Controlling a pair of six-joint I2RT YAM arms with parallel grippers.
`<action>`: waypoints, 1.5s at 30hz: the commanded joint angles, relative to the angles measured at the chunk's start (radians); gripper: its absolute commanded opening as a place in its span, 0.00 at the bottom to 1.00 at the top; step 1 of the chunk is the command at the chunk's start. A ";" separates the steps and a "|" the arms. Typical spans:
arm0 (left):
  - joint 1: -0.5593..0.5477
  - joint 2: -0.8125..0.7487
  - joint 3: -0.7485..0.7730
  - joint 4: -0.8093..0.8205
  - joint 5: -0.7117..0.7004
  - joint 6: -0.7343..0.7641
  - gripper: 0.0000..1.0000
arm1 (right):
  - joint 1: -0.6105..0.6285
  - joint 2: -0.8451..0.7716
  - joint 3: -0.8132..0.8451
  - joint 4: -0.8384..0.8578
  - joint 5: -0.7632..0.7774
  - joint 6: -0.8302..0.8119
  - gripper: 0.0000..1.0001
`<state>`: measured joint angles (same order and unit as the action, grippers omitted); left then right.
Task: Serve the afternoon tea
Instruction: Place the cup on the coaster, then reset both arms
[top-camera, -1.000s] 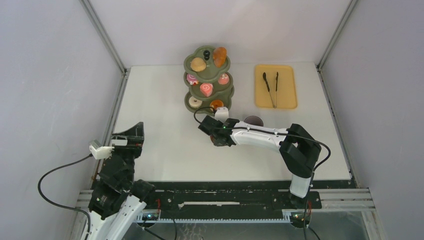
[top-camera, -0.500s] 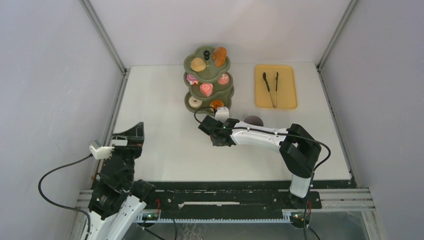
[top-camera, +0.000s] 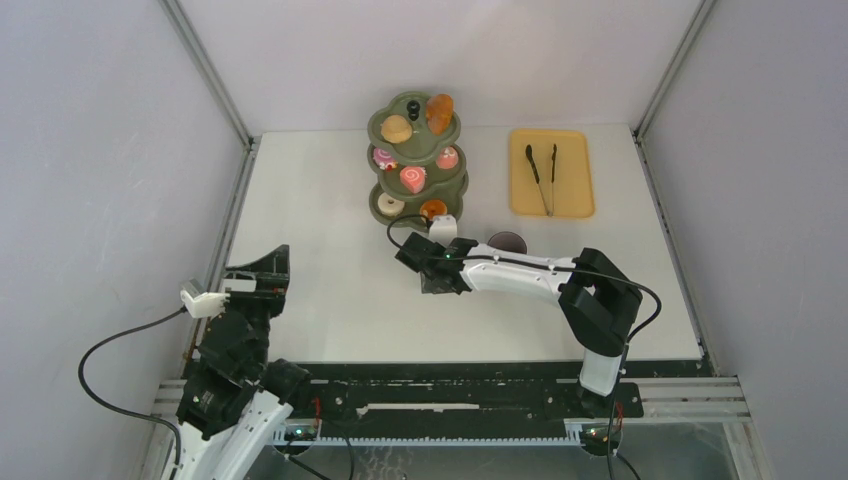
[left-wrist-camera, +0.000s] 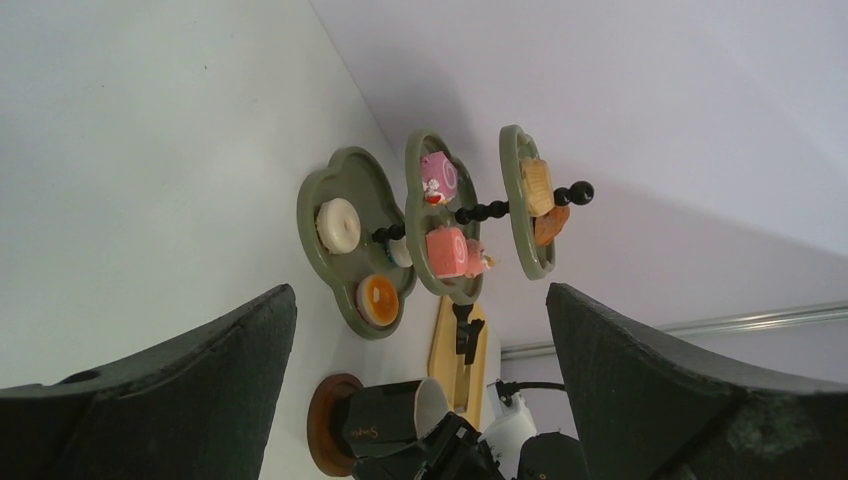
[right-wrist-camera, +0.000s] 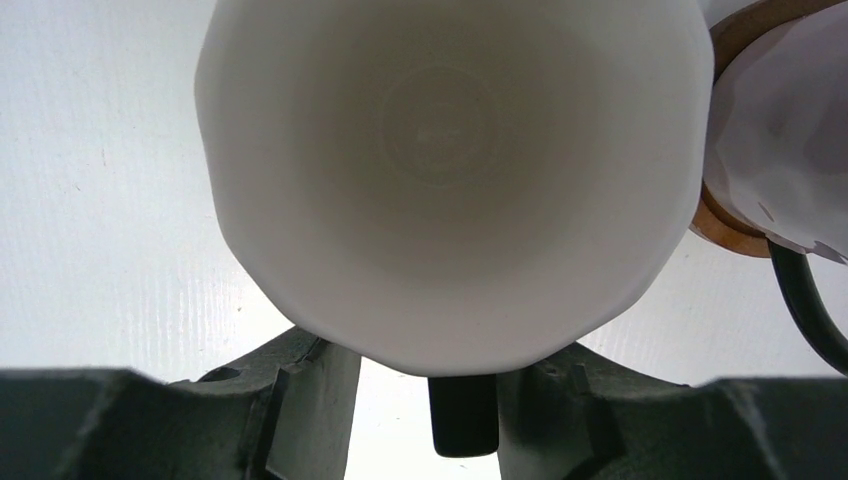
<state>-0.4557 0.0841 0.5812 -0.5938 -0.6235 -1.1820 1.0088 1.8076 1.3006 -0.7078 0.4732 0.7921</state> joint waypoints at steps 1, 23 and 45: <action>0.004 -0.006 0.005 -0.001 0.017 -0.015 1.00 | 0.013 -0.048 0.005 0.015 0.016 0.007 0.54; 0.003 0.017 0.006 -0.005 0.076 -0.047 1.00 | 0.062 -0.083 0.005 -0.010 0.027 0.013 0.54; 0.003 0.339 0.133 0.252 0.245 0.197 1.00 | 0.131 -0.291 0.034 -0.150 0.197 0.011 0.84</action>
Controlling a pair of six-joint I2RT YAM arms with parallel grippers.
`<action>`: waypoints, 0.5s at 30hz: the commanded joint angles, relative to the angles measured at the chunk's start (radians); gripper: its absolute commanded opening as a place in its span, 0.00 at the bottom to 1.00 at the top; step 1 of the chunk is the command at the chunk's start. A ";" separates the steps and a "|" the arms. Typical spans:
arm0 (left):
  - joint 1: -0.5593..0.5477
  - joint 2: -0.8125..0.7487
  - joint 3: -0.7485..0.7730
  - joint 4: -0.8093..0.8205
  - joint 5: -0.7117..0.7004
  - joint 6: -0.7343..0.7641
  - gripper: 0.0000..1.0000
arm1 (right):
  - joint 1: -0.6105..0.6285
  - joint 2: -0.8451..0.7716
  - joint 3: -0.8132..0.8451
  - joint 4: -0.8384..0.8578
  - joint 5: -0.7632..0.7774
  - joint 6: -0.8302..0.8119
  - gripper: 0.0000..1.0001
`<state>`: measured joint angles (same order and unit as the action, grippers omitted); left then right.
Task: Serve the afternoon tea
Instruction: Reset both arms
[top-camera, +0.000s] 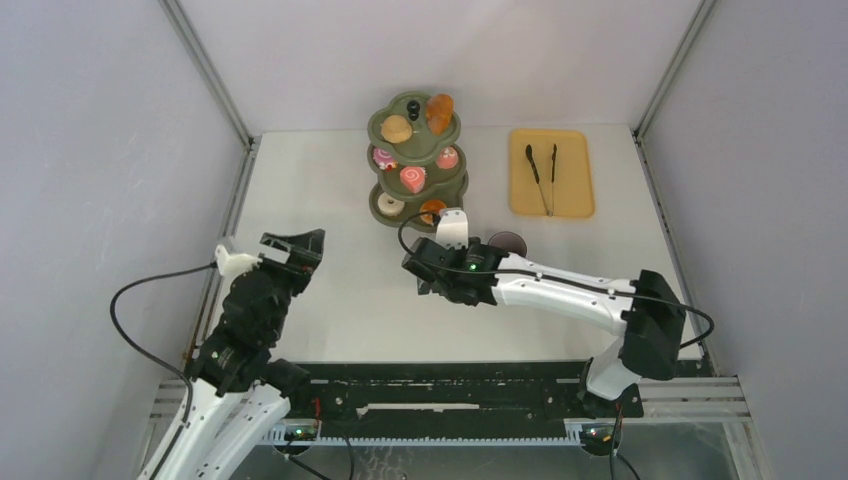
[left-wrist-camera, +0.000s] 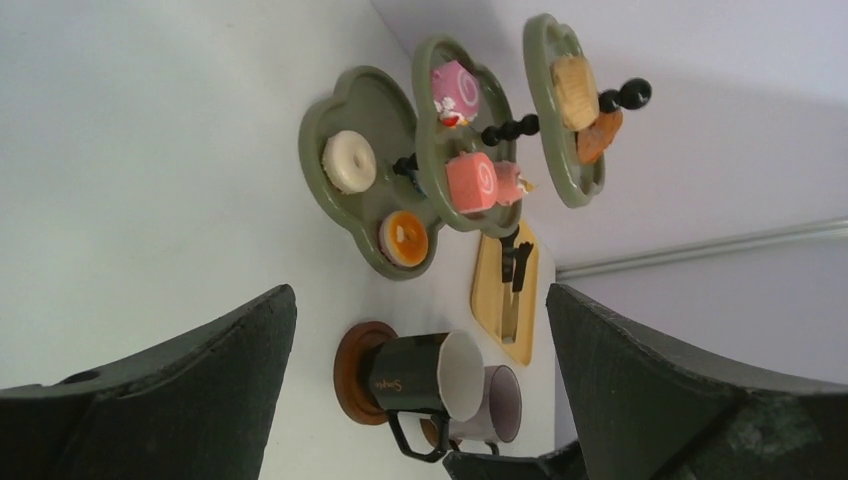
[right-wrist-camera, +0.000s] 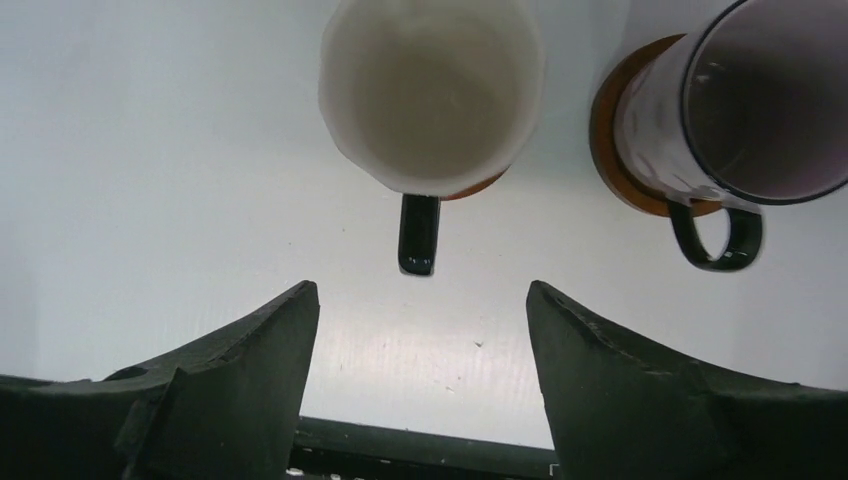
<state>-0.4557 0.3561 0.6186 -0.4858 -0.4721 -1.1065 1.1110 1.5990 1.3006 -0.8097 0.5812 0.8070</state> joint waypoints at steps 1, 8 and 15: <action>0.003 0.092 0.106 0.177 0.123 0.146 1.00 | 0.035 -0.102 0.037 -0.052 0.108 -0.009 0.85; 0.003 0.270 0.131 0.481 0.281 0.242 1.00 | 0.029 -0.278 0.035 -0.082 0.290 -0.029 0.92; 0.003 0.516 0.254 0.653 0.359 0.395 1.00 | -0.092 -0.482 -0.107 0.046 0.485 -0.137 0.98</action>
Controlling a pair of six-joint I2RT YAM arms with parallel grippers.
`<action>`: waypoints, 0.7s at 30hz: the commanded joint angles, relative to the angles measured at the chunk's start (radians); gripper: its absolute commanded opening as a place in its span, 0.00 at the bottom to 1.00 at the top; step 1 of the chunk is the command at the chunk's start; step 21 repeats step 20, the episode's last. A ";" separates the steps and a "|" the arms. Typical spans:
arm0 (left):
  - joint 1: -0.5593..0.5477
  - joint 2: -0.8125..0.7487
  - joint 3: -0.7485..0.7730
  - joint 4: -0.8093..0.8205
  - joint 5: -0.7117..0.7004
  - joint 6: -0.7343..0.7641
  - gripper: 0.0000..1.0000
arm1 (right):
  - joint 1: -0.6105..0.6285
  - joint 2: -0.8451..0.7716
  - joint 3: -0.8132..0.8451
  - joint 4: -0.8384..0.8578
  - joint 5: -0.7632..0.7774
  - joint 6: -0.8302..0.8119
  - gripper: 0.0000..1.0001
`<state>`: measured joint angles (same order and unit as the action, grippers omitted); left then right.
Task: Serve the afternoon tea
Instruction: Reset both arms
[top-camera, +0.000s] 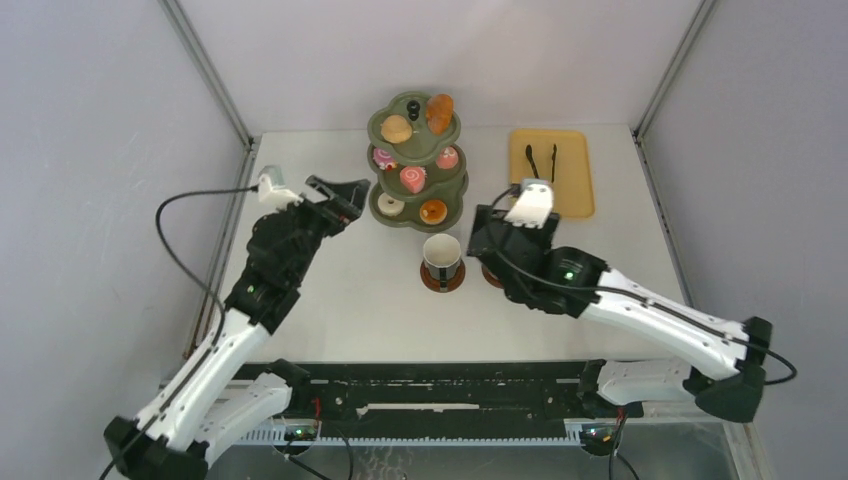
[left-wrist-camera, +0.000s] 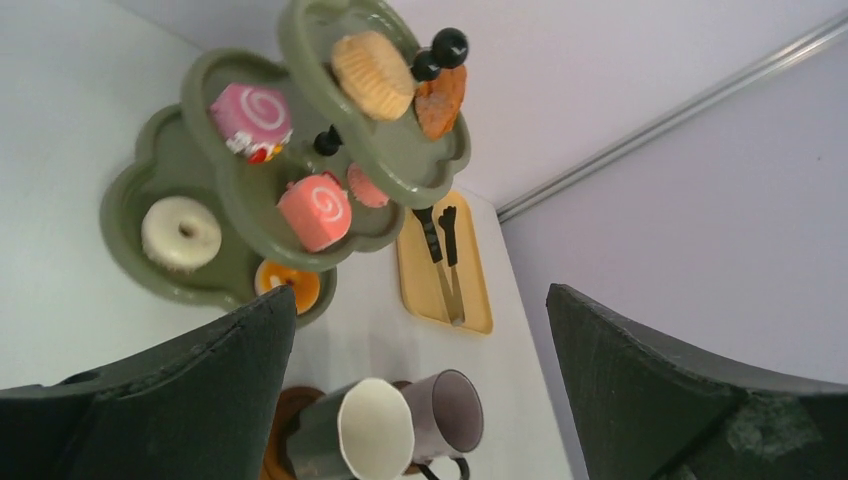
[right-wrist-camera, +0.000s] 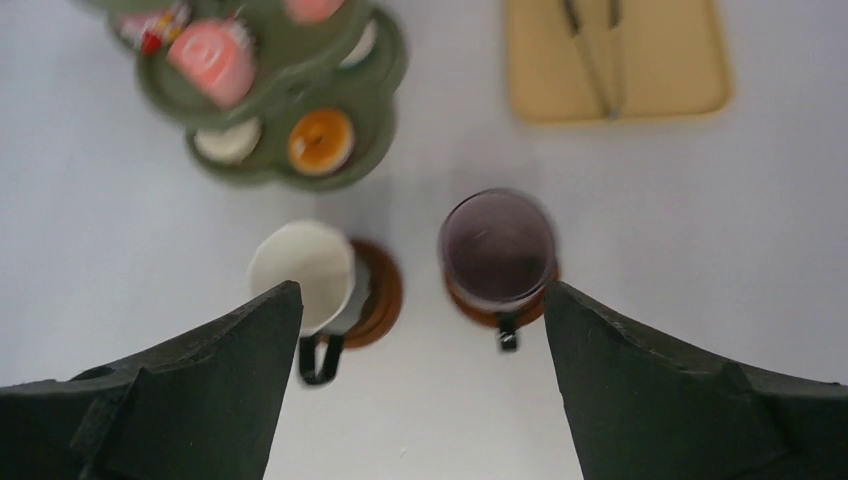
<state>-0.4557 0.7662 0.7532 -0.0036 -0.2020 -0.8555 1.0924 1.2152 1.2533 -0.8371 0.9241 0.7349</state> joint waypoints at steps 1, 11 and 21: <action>0.004 0.134 0.141 0.176 0.101 0.172 1.00 | -0.115 -0.128 -0.080 0.092 0.116 -0.067 0.98; 0.023 0.231 0.140 0.211 -0.268 0.425 1.00 | -0.460 -0.312 -0.288 0.231 0.012 -0.036 1.00; 0.105 0.284 -0.017 0.258 -0.356 0.410 1.00 | -0.519 -0.308 -0.379 0.110 0.038 0.122 1.00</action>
